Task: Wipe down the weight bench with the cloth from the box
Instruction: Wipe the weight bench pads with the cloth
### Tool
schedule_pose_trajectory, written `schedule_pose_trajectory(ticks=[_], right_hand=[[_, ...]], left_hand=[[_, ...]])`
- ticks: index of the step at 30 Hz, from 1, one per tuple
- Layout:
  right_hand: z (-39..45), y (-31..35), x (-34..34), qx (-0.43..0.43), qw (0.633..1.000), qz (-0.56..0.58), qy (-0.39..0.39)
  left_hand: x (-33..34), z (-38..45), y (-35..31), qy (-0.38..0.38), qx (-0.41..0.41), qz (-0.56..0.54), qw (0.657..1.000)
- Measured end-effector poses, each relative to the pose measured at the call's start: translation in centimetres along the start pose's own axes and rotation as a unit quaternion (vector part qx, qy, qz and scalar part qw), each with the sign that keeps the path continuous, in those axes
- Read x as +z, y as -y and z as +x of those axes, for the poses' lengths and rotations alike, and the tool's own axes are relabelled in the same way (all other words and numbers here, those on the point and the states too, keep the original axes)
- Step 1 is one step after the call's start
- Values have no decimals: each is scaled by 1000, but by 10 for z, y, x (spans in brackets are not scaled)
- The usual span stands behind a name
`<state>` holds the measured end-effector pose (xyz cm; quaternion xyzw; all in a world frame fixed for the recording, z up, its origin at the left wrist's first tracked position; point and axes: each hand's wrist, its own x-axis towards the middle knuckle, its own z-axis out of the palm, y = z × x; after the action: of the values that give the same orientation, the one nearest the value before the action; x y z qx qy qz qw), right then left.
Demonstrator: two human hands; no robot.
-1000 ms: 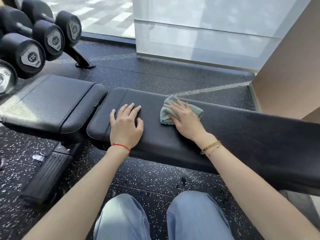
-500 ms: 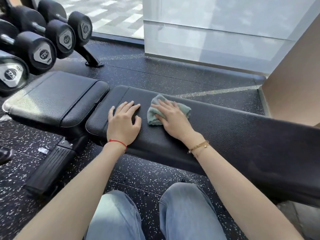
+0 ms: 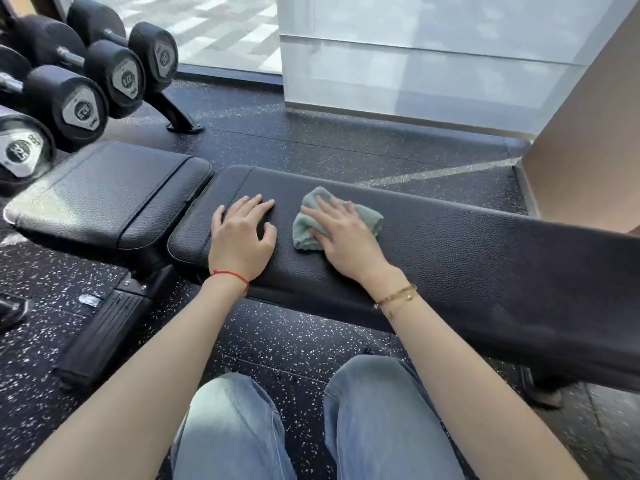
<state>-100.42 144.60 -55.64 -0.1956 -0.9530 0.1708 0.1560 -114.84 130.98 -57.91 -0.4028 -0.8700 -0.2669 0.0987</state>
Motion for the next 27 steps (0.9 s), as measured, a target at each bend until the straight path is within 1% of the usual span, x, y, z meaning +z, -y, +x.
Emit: schedule_pose_trajectory(ticks=[2,4,7,10,12,13,15,18,19,21,23,25,27], right_hand=[[-40,13,-3,-60,998,13,7],[-77,6,-15,-73,997,24,10],[-93,-32,-41,-12,1000,14,-13],[-53,-67,-54,101,994,-11,-44],[-22,-63,-44,139,988,-34,-50],[-12,-53,-35,130,990,-34,-45],[-11,-21,-18,66,998,-11,-16],[-54,10,-14,-34,999,9,18],[-72,10,-19,-51,998,16,23],[-101,-1,-36,-51,998,35,27],[-113,-31,-54,-1,1000,27,4],[-103,-65,-68,91,995,5,-38],[-74,-78,-71,173,983,-23,-64]], left_hand=[[-1,0,1,4,3,-2,1000],[-1,-1,2,7,6,-2,1000],[-1,-2,2,12,10,0,1000],[0,-2,0,10,2,-1,1000],[-1,-1,-1,7,-5,-3,1000],[-1,-1,-1,6,-6,-4,1000],[-2,0,-1,7,-1,-6,1000],[-1,-1,2,10,6,-5,1000],[-1,-1,2,8,7,-4,1000],[-1,-1,3,6,10,-4,1000],[0,-1,4,5,11,-4,1000],[0,-1,2,3,7,-5,1000],[0,0,1,-1,0,-10,1000]])
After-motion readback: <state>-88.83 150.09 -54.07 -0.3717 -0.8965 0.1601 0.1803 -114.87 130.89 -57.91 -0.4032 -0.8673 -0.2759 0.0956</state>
